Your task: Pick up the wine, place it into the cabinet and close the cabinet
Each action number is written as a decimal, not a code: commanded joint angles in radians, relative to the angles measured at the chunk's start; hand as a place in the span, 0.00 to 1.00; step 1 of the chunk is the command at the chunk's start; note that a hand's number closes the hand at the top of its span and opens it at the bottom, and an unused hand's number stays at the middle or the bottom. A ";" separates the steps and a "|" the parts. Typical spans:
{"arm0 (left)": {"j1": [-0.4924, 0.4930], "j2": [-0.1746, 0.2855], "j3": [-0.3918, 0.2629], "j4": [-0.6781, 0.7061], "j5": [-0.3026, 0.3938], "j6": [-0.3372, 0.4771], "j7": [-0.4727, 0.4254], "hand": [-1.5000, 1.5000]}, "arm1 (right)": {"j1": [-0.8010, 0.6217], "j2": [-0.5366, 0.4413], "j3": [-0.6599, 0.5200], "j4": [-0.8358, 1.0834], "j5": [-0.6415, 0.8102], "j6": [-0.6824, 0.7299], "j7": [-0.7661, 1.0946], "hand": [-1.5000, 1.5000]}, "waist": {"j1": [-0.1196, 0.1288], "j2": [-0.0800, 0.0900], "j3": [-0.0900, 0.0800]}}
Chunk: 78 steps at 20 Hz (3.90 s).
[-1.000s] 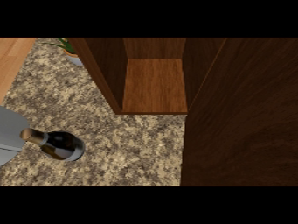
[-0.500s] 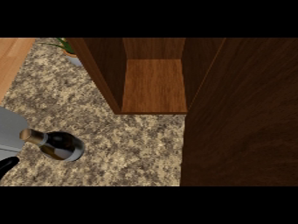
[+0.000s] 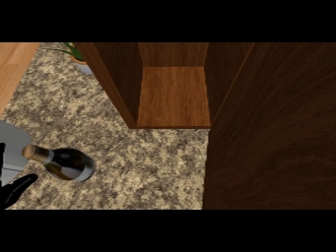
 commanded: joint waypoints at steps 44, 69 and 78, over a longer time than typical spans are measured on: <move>-0.187 0.056 0.009 0.804 0.058 -0.259 -0.506 0.00 | 0.009 0.022 -0.037 -0.171 -0.084 0.015 0.089 0.00 | -0.003 0.001 0.000; -0.203 0.136 -0.187 0.802 -0.163 -0.359 -0.713 1.00 | 0.021 0.051 -0.016 -0.139 -0.045 0.031 0.060 0.00 | 0.000 -0.003 0.001; -0.153 0.114 -0.232 0.735 -0.272 -0.303 -0.895 1.00 | 0.025 0.052 -0.036 -0.100 -0.050 0.044 0.031 0.00 | 0.002 0.001 0.000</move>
